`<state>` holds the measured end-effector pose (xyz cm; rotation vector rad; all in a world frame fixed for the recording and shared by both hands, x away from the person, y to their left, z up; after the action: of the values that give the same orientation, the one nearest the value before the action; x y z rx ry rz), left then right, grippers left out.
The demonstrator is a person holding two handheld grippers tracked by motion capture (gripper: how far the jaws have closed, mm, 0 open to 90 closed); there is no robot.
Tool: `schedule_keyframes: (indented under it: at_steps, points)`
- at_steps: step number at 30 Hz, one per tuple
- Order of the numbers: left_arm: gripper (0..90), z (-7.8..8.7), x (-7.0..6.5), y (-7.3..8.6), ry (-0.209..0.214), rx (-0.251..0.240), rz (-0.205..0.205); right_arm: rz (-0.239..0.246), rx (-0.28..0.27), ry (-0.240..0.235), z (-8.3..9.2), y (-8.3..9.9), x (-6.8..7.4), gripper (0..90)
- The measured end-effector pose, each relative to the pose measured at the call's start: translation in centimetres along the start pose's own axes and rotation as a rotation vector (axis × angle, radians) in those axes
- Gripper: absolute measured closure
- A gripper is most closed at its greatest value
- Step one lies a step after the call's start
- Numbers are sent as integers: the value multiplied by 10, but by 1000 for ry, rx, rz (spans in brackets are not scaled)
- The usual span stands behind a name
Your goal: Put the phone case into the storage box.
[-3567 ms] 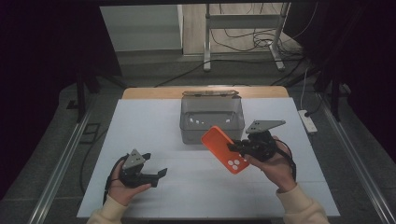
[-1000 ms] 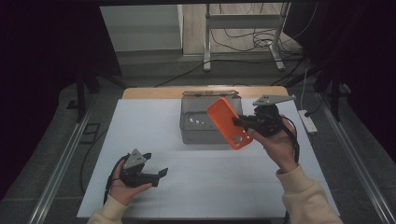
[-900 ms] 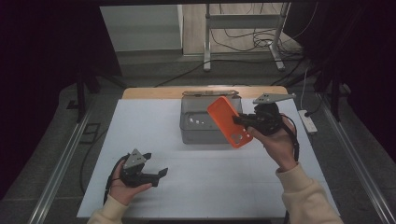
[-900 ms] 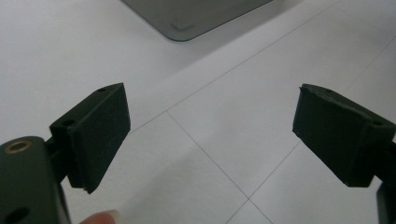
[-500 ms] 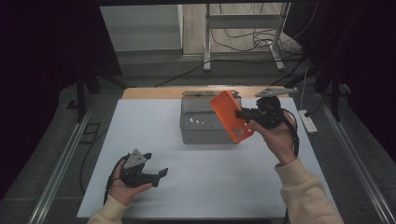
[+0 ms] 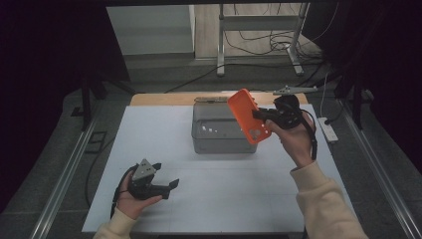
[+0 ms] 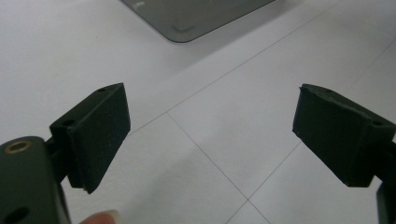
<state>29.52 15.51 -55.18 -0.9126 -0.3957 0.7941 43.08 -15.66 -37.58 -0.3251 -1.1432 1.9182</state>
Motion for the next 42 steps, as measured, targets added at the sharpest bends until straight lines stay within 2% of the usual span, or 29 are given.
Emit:
schedule_keyframes:
  at_steps: [19,26,42]
  points:
    - [112,0,0,0,1,0,5,-38,-1,68,-11,-13,-17,804]
    - [113,-1,0,1,3,2,5,-29,2,85,-13,-17,-16,803]
    - [113,0,0,1,4,0,4,-56,8,105,-25,-23,-17,803]
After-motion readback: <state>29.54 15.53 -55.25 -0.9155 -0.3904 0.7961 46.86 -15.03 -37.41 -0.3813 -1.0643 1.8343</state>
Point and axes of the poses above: each handheld gripper's, and its own axes: z roughly backward along the jaws, y roughly out of its underside, x roughly to its left, the point moved 7 cm from there along -z, roughly forward along the jaws, and after that the axes turned 5 degrees about -z, right-handed, at the moved point
